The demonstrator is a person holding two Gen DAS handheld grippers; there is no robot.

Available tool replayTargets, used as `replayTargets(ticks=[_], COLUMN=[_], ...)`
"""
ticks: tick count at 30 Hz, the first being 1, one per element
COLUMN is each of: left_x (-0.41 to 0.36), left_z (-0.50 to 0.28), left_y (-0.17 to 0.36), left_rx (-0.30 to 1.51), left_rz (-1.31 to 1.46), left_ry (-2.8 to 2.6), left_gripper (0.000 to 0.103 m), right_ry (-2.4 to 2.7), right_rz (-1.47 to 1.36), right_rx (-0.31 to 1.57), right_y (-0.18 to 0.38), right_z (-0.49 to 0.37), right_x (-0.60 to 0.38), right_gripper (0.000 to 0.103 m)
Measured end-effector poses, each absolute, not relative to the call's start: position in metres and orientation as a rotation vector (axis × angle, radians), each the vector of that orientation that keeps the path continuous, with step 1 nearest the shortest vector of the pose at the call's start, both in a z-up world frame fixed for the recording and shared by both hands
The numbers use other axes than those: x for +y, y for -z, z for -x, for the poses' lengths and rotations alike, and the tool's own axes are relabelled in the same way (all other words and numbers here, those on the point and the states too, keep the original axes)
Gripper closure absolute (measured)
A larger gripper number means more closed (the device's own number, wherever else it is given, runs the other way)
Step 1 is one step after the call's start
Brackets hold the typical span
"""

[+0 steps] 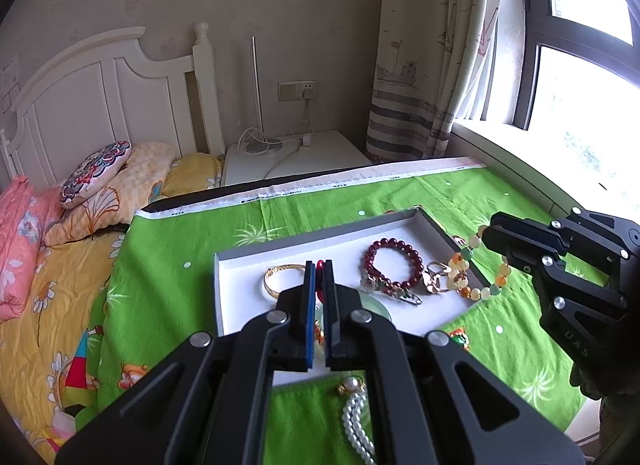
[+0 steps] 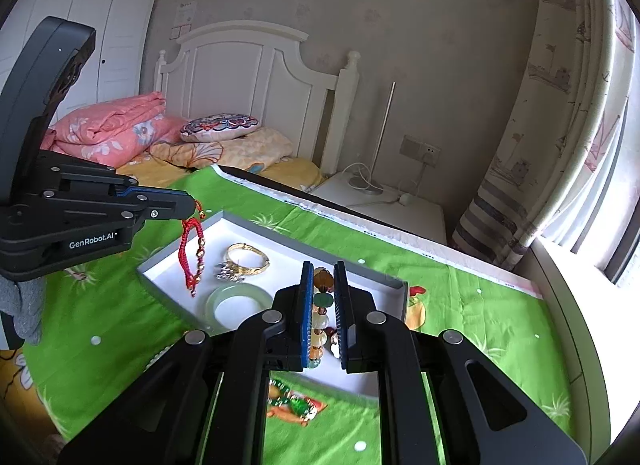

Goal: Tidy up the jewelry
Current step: 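Carry both bracelets into the box and open both tools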

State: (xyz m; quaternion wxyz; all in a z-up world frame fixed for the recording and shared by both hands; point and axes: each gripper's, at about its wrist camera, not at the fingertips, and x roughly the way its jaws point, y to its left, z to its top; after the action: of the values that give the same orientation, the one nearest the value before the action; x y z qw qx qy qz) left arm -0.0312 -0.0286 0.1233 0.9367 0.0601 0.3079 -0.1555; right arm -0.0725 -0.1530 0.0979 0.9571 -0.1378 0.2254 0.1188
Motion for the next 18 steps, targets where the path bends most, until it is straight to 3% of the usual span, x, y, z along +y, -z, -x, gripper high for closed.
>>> replayTargets(ticks=[15,18], left_x=[-0.013,-0.004], left_z=[-0.017,-0.024], left_y=[-0.099,-0.091], left_rx=[0.687,0.706], left_rz=[-0.065,-0.026], left_ry=[0.254,0.226], left_gripper=[0.100,0.098], right_ry=[-0.239,-0.241], right_rz=[0.247,0.205], right_rx=[0.555,0.584], right_y=[-0.071,-0.063], right_z=[0.003,-0.009], right_x=[-0.144,-0.150], right_gripper=[0.092,0.088])
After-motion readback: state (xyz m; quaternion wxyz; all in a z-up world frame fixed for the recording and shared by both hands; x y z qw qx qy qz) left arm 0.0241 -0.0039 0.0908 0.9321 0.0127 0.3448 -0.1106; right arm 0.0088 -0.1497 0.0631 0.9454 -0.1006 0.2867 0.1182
